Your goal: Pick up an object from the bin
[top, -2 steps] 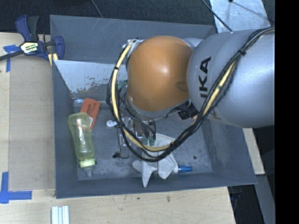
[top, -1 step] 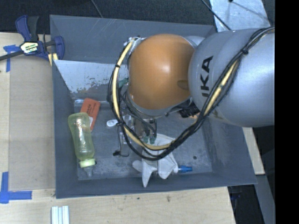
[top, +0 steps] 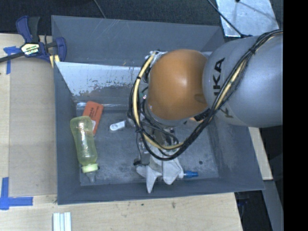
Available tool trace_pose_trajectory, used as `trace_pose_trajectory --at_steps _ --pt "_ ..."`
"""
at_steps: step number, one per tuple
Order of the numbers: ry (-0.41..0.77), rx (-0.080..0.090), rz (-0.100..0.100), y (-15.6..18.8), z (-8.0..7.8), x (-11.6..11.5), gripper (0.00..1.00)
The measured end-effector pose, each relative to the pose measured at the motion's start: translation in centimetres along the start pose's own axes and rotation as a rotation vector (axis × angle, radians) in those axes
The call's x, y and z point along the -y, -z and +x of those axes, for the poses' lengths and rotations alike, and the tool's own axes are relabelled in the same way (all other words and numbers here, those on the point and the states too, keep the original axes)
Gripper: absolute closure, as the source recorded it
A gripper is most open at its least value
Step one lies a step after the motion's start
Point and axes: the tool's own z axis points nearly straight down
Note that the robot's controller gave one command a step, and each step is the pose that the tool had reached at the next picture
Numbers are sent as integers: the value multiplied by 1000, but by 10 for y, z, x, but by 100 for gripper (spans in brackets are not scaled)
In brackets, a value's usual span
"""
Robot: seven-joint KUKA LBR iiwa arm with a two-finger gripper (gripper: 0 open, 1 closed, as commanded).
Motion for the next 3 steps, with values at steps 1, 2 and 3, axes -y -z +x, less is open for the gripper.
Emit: trace_pose_trajectory --at_steps 1,2,3 --pt "91 -2 0 -24 -13 89 0" --pt "275 -3 2 -53 -1 92 0" --pt "202 4 0 -110 -32 126 0"
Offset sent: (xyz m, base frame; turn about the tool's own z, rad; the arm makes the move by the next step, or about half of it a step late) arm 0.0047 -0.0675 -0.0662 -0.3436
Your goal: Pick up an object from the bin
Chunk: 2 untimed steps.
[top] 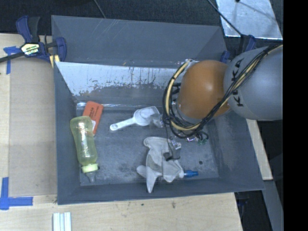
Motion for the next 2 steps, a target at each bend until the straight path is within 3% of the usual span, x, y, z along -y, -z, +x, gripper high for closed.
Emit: trace_pose_trajectory --at_steps 1,2 --pt "298 3 0 -14 1 21 100" --pt "297 3 0 -14 1 21 100"
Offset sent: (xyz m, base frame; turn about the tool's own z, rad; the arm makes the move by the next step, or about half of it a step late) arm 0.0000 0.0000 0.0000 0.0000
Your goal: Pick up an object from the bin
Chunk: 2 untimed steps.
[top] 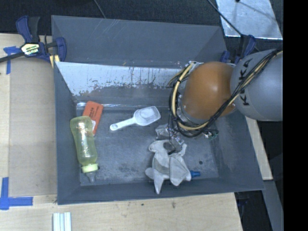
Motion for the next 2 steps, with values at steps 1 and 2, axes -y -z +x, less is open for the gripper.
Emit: trace_pose_trajectory --at_steps 1,2 --pt "0 -3 -2 3 1 -1 100" --pt "0 -14 -8 23 3 -2 100"
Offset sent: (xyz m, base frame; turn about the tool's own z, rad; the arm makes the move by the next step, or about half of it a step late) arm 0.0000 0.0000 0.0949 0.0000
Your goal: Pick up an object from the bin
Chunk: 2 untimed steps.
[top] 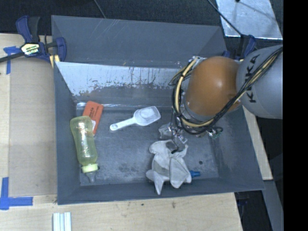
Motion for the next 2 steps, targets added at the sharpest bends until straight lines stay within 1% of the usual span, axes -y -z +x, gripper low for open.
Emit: trace_pose_trajectory --at_steps 2 --pt "-1 6 6 40 -2 2 100"
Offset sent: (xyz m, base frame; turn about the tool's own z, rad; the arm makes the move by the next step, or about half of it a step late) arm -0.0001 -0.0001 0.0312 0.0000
